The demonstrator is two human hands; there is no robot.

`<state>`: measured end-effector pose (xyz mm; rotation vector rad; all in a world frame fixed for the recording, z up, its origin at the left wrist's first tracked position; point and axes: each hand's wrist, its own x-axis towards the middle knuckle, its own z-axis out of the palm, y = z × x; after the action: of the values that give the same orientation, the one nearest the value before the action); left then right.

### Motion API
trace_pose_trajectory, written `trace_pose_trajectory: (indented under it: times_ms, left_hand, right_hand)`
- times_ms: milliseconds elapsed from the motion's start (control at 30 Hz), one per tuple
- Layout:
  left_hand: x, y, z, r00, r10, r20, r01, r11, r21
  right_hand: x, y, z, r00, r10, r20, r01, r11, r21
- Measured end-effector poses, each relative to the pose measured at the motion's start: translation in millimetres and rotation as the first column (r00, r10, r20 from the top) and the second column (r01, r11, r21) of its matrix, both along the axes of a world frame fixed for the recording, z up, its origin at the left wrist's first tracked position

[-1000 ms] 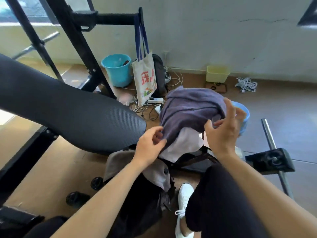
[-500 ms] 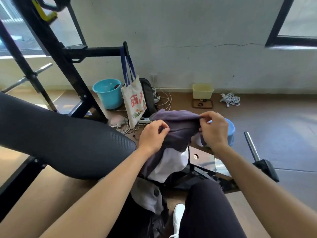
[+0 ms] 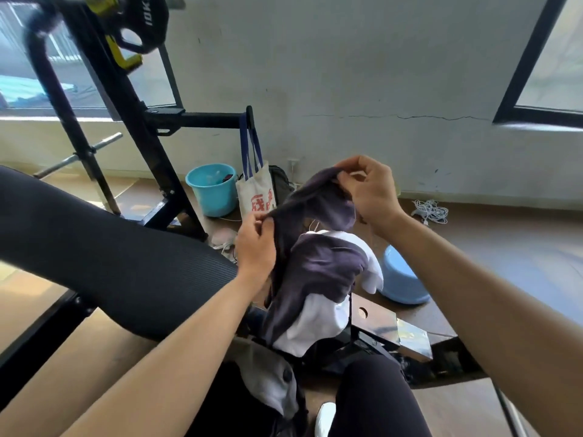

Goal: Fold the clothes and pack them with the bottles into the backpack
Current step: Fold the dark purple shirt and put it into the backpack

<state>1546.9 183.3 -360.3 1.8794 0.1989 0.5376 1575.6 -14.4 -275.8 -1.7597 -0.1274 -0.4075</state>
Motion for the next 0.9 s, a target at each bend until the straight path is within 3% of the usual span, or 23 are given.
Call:
trace_pose_trajectory:
  times_ms: [133, 200, 333, 467, 533, 633, 767, 900]
  left_hand:
    - [-12, 39, 59, 0.986, 0.046, 0.162, -0.018, 0.985, -0.169]
    - [-29, 58, 87, 0.976, 0.006, 0.217, 0.03, 0.986, -0.161]
    - [-74, 84, 115, 0.946, -0.187, 0.263, 0.209, 0.976, -0.059]
    - [-122, 110, 99, 0.93, -0.331, 0.159, 0.305, 0.937, 0.169]
    - [-144, 126, 79, 0.939, -0.328, 0.104, 0.305, 0.933, 0.189]
    - [-173, 155, 45, 0.966, -0.256, 0.034, 0.243, 0.946, 0.216]
    - [-212, 183, -1, 0.993, -0.038, -0.112, 0.077, 0.924, 0.374]
    - [-242, 193, -47, 0.967, 0.128, -0.221, 0.002, 0.862, 0.508]
  right_hand:
    - [-7, 21, 20, 0.989, 0.111, 0.094, -0.108, 0.993, -0.036]
    - [-18, 36, 21, 0.974, 0.208, 0.085, -0.202, 0.976, -0.078]
    - [-63, 76, 10, 0.9, 0.433, 0.05, -0.417, 0.889, -0.192]
    - [-105, 127, -16, 0.801, 0.599, 0.003, -0.588, 0.787, -0.189]
    - [-119, 148, -36, 0.779, 0.625, -0.037, -0.623, 0.768, -0.151]
    - [-134, 168, -66, 0.75, 0.645, -0.15, -0.662, 0.737, -0.141]
    - [-160, 181, -94, 0.743, 0.621, -0.251, -0.669, 0.708, -0.226]
    - [-177, 178, -116, 0.719, 0.63, -0.292, -0.678, 0.728, -0.099]
